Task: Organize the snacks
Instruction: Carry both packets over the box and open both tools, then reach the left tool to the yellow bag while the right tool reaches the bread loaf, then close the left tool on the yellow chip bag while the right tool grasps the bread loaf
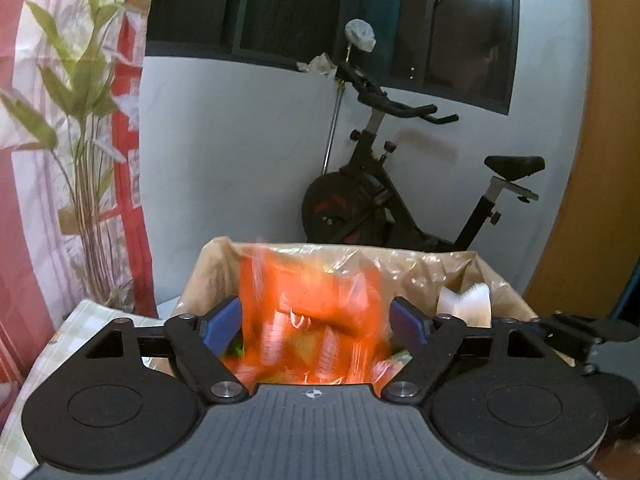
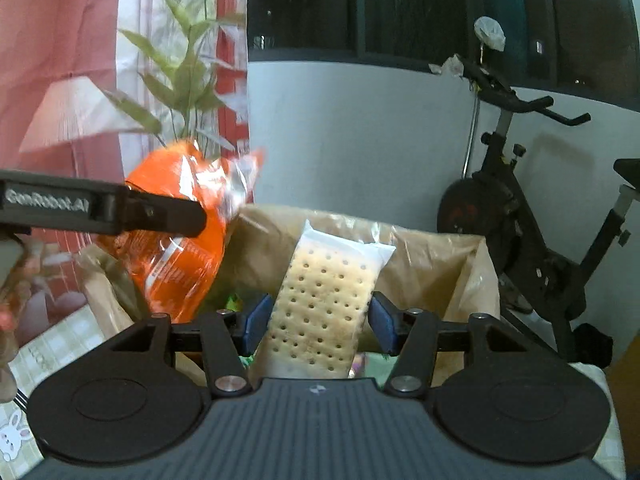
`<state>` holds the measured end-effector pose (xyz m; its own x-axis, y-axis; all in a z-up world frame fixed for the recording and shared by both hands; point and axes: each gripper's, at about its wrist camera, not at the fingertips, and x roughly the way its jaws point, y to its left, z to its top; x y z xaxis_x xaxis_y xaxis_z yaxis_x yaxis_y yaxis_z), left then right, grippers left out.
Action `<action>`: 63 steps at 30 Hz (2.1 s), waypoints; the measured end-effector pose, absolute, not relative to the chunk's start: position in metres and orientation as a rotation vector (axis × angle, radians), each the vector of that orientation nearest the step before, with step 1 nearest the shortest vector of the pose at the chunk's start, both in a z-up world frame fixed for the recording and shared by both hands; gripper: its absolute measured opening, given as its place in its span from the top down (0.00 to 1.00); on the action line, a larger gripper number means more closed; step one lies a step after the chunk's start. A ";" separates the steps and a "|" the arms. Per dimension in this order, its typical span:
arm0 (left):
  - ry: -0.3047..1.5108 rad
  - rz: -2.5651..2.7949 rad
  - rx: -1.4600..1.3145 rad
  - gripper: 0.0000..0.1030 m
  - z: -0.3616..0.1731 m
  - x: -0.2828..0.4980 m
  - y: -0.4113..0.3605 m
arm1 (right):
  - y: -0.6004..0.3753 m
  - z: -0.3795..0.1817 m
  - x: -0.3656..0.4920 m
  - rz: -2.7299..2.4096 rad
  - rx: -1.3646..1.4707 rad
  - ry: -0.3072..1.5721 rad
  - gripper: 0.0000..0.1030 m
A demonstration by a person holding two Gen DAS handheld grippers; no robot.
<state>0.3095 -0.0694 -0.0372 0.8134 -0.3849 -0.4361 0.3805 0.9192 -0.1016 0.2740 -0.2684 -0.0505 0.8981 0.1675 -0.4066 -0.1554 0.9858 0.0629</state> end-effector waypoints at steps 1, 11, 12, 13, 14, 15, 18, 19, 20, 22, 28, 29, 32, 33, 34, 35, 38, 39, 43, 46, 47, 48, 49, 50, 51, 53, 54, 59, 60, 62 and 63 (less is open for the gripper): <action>0.470 -0.407 -0.017 0.18 -0.038 0.310 -0.066 | -0.270 -0.051 0.273 0.167 0.038 0.425 0.42; 0.476 -0.421 -0.023 0.15 -0.026 0.275 -0.018 | -0.269 -0.036 0.234 0.214 0.059 0.364 0.38; 0.479 -0.433 -0.035 0.15 -0.027 0.268 -0.010 | -0.269 -0.035 0.227 0.223 0.062 0.352 0.38; 0.479 -0.445 -0.042 0.14 -0.028 0.260 -0.003 | -0.268 -0.034 0.220 0.232 0.066 0.339 0.37; 0.476 -0.452 -0.040 0.12 -0.030 0.251 0.005 | -0.267 -0.034 0.213 0.239 0.069 0.324 0.35; 0.474 -0.448 -0.033 0.12 -0.032 0.244 0.010 | -0.267 -0.034 0.207 0.243 0.070 0.311 0.33; 0.473 -0.427 -0.014 0.12 -0.043 0.230 0.022 | -0.264 -0.040 0.187 0.252 0.060 0.268 0.29; 0.471 -0.418 -0.011 0.12 -0.047 0.227 0.026 | -0.262 -0.042 0.181 0.246 0.054 0.254 0.28; 0.471 -0.408 -0.009 0.12 -0.051 0.224 0.029 | -0.261 -0.045 0.175 0.240 0.050 0.240 0.26; 0.486 -0.394 -0.017 0.12 -0.062 0.222 0.035 | -0.260 -0.053 0.164 0.232 0.052 0.220 0.25; 0.524 -0.369 -0.052 0.12 -0.088 0.219 0.041 | -0.255 -0.086 0.142 0.189 0.011 0.211 0.22; 0.524 -0.364 -0.055 0.12 -0.093 0.219 0.040 | -0.254 -0.093 0.141 0.177 0.004 0.223 0.22; 0.522 -0.337 -0.043 0.12 -0.105 0.219 0.037 | -0.250 -0.116 0.140 0.159 -0.001 0.268 0.19; 0.522 -0.329 -0.037 0.12 -0.108 0.218 0.036 | -0.249 -0.124 0.140 0.153 0.002 0.283 0.14; 0.521 -0.326 -0.035 0.12 -0.112 0.216 0.035 | -0.249 -0.131 0.141 0.144 0.007 0.296 0.12; 0.520 -0.329 -0.035 0.12 -0.114 0.215 0.035 | -0.248 -0.138 0.142 0.131 0.017 0.306 0.07; 0.519 -0.337 -0.034 0.12 -0.119 0.211 0.036 | -0.250 -0.153 0.144 0.114 0.050 0.330 0.04; 0.518 -0.336 -0.034 0.12 -0.121 0.211 0.037 | -0.251 -0.157 0.145 0.113 0.066 0.344 0.04; 0.522 -0.309 -0.047 0.12 -0.127 0.210 0.040 | -0.252 -0.171 0.151 0.100 0.103 0.377 0.04; 0.540 -0.294 -0.050 0.12 -0.132 0.212 0.042 | -0.250 -0.179 0.157 0.103 0.111 0.388 0.04; 0.548 -0.291 -0.052 0.12 -0.134 0.213 0.043 | -0.248 -0.181 0.159 0.099 0.106 0.385 0.03; 0.553 -0.290 -0.053 0.12 -0.135 0.214 0.043 | -0.247 -0.183 0.160 0.089 0.095 0.378 0.03; 0.558 -0.288 -0.053 0.12 -0.137 0.214 0.044 | -0.245 -0.185 0.162 0.083 0.085 0.376 0.03; 0.564 -0.287 -0.052 0.12 -0.139 0.215 0.044 | -0.244 -0.187 0.164 0.078 0.081 0.380 0.03; 0.574 -0.286 -0.050 0.12 -0.141 0.216 0.044 | -0.244 -0.190 0.166 0.077 0.084 0.391 0.04; 0.600 -0.288 -0.047 0.12 -0.145 0.220 0.043 | -0.243 -0.197 0.168 0.068 0.091 0.409 0.07; 0.613 -0.288 -0.045 0.12 -0.148 0.222 0.042 | -0.243 -0.202 0.168 0.068 0.092 0.419 0.09; 0.659 -0.293 -0.042 0.12 -0.158 0.236 0.038 | -0.247 -0.211 0.164 0.086 0.103 0.415 0.21; 0.672 -0.297 -0.037 0.12 -0.161 0.239 0.036 | -0.247 -0.211 0.164 0.087 0.102 0.414 0.22; 0.686 -0.302 -0.027 0.12 -0.164 0.244 0.033 | -0.246 -0.212 0.163 0.087 0.097 0.409 0.23; 0.694 -0.304 -0.021 0.12 -0.167 0.247 0.032 | -0.245 -0.211 0.162 0.086 0.093 0.407 0.23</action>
